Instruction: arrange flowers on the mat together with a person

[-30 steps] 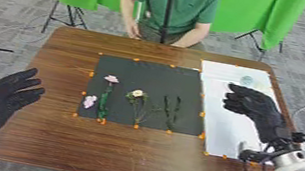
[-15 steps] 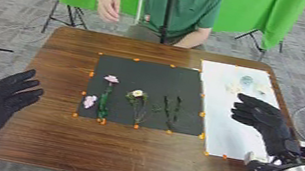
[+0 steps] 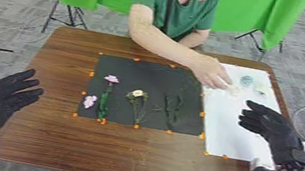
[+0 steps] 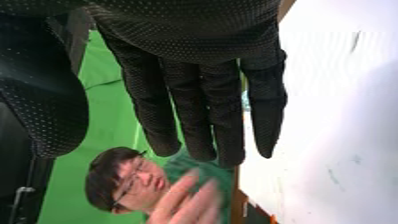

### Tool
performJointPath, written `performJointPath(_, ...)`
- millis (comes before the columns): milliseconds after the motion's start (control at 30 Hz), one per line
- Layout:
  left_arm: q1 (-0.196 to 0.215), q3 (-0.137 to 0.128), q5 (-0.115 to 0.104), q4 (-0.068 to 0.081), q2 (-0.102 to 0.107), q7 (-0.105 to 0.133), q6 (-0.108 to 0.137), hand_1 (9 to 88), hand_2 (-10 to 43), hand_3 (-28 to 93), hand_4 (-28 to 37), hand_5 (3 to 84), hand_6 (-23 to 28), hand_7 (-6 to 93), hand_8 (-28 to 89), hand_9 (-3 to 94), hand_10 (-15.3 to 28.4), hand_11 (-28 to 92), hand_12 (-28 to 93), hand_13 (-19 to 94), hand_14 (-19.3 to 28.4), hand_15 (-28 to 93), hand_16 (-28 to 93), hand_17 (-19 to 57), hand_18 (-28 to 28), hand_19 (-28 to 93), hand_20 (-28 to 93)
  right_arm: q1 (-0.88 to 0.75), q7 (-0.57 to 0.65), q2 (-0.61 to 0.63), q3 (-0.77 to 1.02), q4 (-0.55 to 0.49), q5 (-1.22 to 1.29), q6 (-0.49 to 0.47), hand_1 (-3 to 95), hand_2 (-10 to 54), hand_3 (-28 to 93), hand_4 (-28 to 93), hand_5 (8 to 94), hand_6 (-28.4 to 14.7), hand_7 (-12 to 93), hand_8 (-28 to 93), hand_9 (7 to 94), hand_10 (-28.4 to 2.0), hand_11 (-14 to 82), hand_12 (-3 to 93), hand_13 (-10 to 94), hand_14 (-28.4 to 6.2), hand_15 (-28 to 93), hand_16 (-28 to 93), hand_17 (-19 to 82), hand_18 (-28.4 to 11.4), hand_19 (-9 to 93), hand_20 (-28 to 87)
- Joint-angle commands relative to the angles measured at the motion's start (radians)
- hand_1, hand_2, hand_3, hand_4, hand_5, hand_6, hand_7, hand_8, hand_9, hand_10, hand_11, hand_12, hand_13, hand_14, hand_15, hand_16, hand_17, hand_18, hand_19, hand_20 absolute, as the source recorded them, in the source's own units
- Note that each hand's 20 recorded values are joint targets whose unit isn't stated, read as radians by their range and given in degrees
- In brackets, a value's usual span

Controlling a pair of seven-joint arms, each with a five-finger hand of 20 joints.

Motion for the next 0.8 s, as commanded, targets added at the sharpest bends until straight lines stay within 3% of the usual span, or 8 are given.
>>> performJointPath(33, 0.004, 0.005, 0.001, 0.008, 0.001, -0.005, -0.009, 30.6, -2.2, 69, -22.4, 34.0, 5.3, 19.0, -9, 29.7, 12.6, 22, 18, 26, 15.7, 37, 0, -5.4, 22.2, 49, 8, -0.016, -0.007, -0.008, 0.004, 0.000, -0.009, -0.006, 20.3, 3.3, 85, -22, 44.3, -5.1, 14, -7, 44.9, -14.7, 12.1, 24.3, 38, -11.9, 21, 31, 14, -19.8, 42, 28)
performJointPath(800, 0.002, -0.006, -0.001, 0.008, 0.013, -0.008, -0.013, 30.7, -2.1, 69, -22.5, 34.0, 5.3, 19.1, -9, 29.8, 12.6, 22, 18, 26, 15.8, 37, 0, -5.2, 22.1, 49, 8, -0.017, -0.012, 0.007, 0.019, -0.007, -0.012, 0.010, 20.5, 3.3, 85, -22, 44.8, -5.1, 14, -8, 45.2, -14.6, 12.4, 24.2, 38, -11.9, 21, 30, 14, -19.8, 42, 28)
